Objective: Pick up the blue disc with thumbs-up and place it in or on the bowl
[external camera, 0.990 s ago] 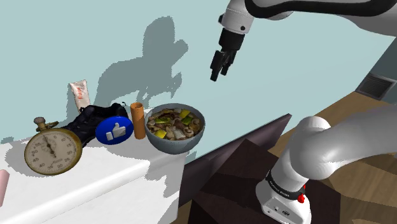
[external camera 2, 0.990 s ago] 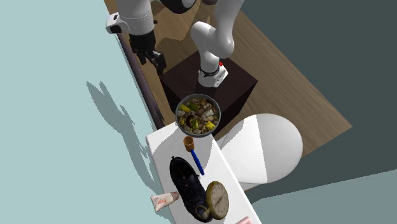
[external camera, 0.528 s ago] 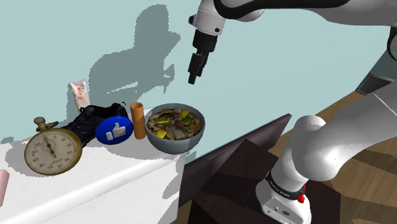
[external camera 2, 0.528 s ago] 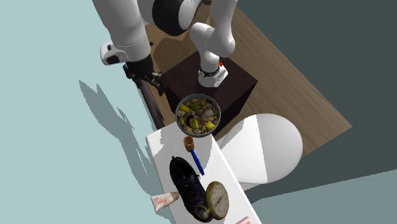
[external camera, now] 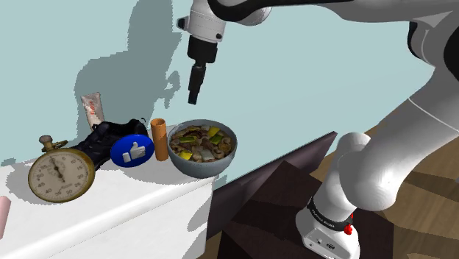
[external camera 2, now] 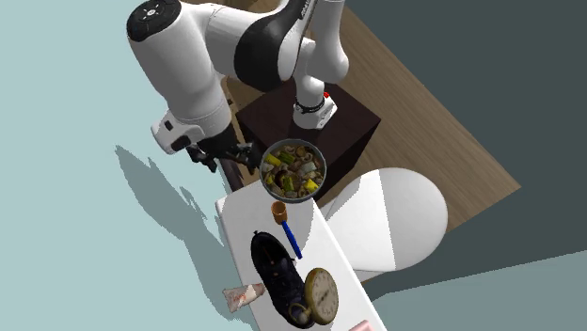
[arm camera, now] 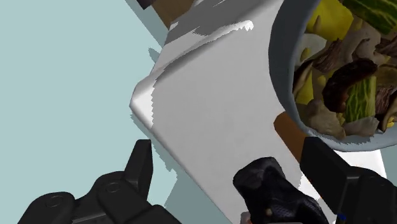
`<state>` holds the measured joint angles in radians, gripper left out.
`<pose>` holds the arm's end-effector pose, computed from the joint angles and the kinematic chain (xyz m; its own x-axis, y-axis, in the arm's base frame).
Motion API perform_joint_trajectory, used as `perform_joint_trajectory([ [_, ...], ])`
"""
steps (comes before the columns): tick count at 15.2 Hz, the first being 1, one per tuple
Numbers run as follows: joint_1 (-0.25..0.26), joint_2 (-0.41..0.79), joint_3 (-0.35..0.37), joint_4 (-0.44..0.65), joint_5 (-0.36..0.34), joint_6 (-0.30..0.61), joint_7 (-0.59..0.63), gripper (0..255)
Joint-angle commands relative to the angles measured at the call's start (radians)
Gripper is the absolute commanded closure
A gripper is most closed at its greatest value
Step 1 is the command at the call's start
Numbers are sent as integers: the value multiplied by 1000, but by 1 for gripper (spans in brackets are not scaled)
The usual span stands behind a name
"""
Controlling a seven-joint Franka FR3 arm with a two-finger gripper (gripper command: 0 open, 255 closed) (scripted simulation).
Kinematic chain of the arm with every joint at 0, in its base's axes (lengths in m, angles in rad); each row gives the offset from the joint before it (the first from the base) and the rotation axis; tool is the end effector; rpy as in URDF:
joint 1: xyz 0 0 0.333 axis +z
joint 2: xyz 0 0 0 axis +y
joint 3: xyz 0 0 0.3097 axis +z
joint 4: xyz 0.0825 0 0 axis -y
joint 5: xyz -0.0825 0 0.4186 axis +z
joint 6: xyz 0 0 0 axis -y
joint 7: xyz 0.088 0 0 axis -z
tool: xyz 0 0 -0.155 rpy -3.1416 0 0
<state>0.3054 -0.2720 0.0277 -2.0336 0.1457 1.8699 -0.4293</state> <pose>0.4924 0.1900 0.5116 0.7429 0.6519 0.1520 0.6666 -0.7412 -0.0791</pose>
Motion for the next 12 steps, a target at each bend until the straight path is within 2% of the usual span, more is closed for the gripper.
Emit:
perform_joint_trajectory([
  [1,25,57,14,53,11,3,-44,0],
  [12,142,286,117,288,42,-8,-252,0],
])
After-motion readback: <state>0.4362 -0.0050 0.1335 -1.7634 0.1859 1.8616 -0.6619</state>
